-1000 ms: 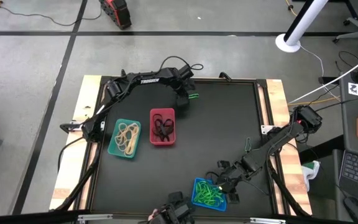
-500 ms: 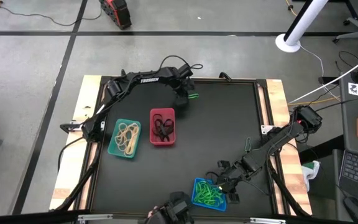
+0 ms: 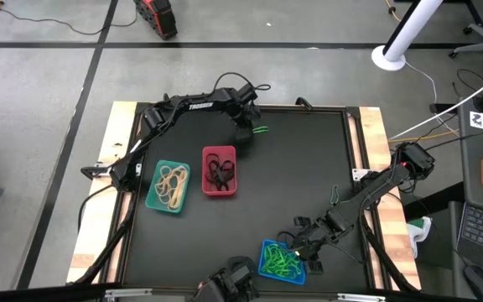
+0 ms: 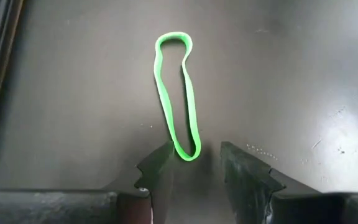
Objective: Sort rubber bands into baskets
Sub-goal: Put the green rubber band into the blue bin
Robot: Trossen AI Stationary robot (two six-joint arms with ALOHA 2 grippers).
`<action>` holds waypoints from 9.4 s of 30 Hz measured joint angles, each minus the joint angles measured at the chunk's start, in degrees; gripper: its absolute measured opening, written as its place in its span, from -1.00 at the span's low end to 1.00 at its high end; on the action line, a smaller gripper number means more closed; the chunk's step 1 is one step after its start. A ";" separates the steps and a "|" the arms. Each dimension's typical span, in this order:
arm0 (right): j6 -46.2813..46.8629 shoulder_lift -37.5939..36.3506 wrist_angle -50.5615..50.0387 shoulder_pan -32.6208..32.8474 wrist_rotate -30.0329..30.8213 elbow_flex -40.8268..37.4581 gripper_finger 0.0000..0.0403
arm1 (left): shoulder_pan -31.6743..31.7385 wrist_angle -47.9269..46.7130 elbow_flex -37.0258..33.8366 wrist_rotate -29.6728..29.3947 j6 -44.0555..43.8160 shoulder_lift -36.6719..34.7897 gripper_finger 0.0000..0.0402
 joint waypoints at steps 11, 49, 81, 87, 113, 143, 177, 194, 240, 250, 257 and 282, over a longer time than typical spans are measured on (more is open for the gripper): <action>0.82 0.00 -0.04 -0.35 -0.45 -0.02 -0.34 | -0.13 2.20 0.00 0.07 -20.23 0.01 -0.36; 0.29 -2.16 -3.21 -1.70 -5.57 -0.02 -0.34 | 0.33 2.47 0.28 0.43 -36.63 0.88 -0.36; -4.64 -10.19 -7.43 -7.02 0.32 -0.02 -0.34 | -3.34 -10.86 8.76 -9.67 23.85 3.34 -0.36; -4.63 -10.19 -7.79 -7.02 1.00 -0.02 -0.34 | -3.30 -10.14 8.79 -9.78 24.39 3.44 -0.36; -4.62 -10.16 -7.71 -7.02 1.41 -0.02 -0.34 | -1.75 -9.57 8.79 -3.62 34.88 3.46 -0.36; -4.16 -10.14 -7.67 -7.02 1.41 -0.02 -0.34 | 2.99 -8.35 8.81 4.55 13.34 5.09 -0.36; -4.40 -10.14 -7.80 -7.02 3.38 -0.02 -0.34 | 3.55 -6.73 9.33 3.38 14.84 5.04 -0.36; -4.43 -10.14 -7.78 -7.00 3.64 -0.02 -0.34 | 3.24 -9.10 8.94 9.43 24.69 5.12 -0.36; -47.70 15.38 23.93 -66.29 4.40 0.52 -0.34 | -7.30 -38.86 9.01 6.35 6.54 -21.35 -0.36; -46.06 21.34 23.45 -66.62 7.76 7.90 -0.34 | -11.69 -37.44 9.01 6.35 7.03 -21.35 -0.36; -45.73 25.55 16.33 -66.62 7.61 13.16 -0.34 | -13.16 -37.58 9.01 6.37 7.00 -21.35 -0.36; -46.15 25.18 14.45 -66.58 7.26 13.51 -0.97 | -13.31 -37.76 8.98 6.37 3.84 -21.30 -0.36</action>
